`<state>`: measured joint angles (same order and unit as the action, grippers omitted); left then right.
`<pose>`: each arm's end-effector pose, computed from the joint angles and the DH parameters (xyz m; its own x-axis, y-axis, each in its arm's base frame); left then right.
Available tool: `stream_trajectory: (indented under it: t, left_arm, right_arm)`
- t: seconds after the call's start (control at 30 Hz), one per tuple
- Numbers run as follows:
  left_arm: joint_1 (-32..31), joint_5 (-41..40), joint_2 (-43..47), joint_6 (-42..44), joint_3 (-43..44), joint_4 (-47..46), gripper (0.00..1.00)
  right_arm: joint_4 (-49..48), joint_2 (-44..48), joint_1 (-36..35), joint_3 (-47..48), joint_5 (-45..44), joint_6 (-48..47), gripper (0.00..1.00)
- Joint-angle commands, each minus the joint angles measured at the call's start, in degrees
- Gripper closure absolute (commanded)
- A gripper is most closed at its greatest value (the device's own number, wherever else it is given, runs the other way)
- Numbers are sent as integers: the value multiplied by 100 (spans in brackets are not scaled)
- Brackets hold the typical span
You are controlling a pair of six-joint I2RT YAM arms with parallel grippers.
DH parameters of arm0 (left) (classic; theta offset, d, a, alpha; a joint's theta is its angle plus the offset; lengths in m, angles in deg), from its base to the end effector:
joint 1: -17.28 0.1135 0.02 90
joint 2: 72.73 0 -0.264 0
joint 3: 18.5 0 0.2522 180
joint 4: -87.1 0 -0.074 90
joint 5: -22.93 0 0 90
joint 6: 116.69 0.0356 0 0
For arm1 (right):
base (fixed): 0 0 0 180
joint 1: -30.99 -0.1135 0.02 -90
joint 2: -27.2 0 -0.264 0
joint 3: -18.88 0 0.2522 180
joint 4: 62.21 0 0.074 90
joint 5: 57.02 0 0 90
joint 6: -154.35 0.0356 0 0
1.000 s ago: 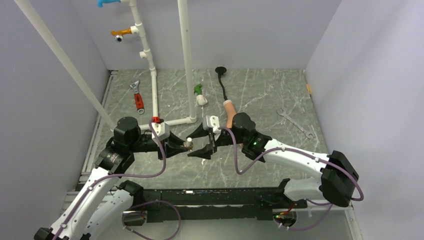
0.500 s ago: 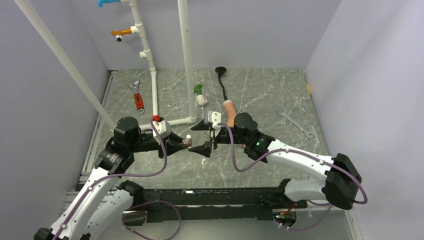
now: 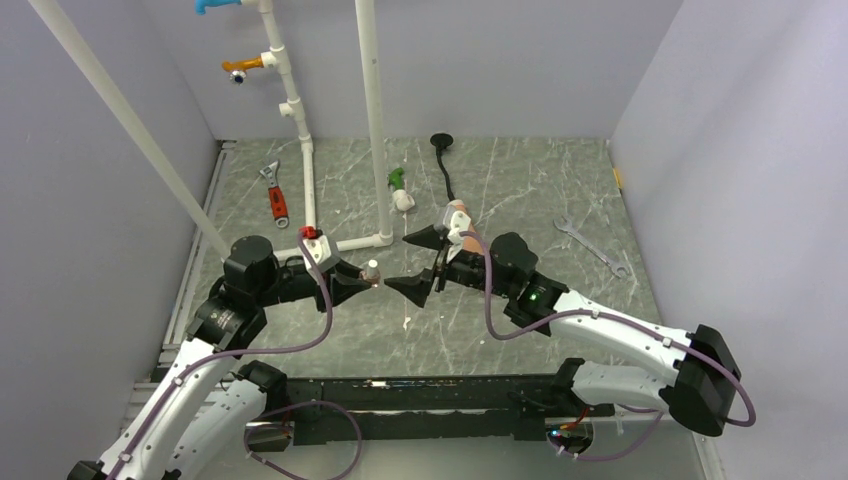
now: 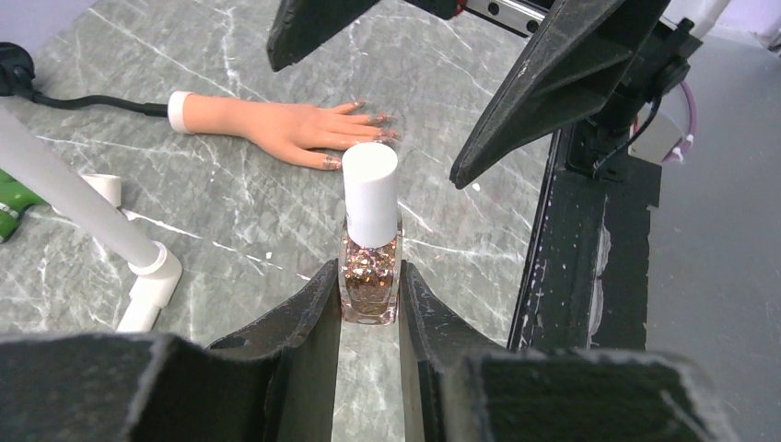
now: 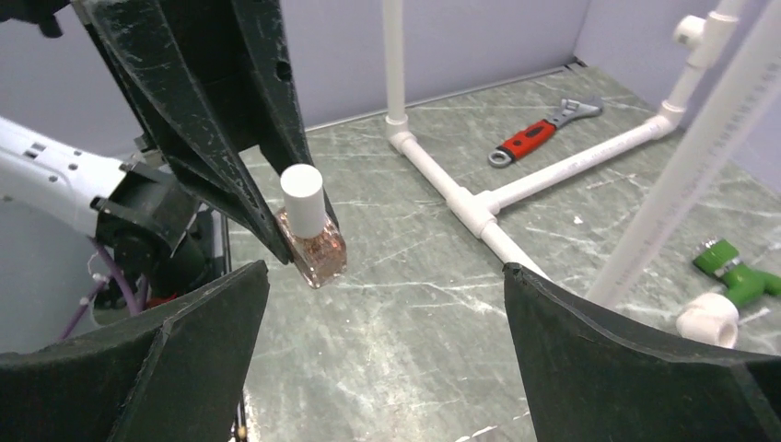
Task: Paint the nails
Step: Pick up the nail polish bottle from the center of the board, then unscrew the nail polish bottle.
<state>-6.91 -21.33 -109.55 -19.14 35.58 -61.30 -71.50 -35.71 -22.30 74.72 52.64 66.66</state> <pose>0.1221 -0.0828 0.3221 -0.1032 0.1469 -0.9837 0.9406 0.3359 -0.0485 0.1443 0.2136 0.3217 -0.0154 0.0429 -0.9990 -0.9561 0.2919 0.0273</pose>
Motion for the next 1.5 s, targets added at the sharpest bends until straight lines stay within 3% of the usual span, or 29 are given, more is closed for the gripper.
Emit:
stream_trajectory:
  t: [0.0,0.17,0.47,0.63,0.83,1.13,1.47]
  left_arm:
    - [10,-287,89,-364,63,-528,100]
    - [10,-514,-132,-525,62,-552,100]
    - [10,-1371,-215,-818,102,-464,100]
    - [10,-1756,-289,-951,222,-293,100]
    - [10,-1484,-279,-823,301,-192,100]
    - [10,-1479,-225,-588,383,-20,100]
    - [10,-1437,-228,-554,431,51,100]
  right_arm:
    - [-785,296,-15,-255,-577,565,0]
    - [-978,412,-5,-390,-785,642,0]
    - [-480,207,-10,102,-378,531,0]
    - [-746,-33,-5,291,-32,848,1]
    - [-946,-373,-5,569,59,1238,11]
    - [-984,-1031,-8,989,-306,2198,40]
    - [-735,-1372,-14,1320,-486,2554,43]
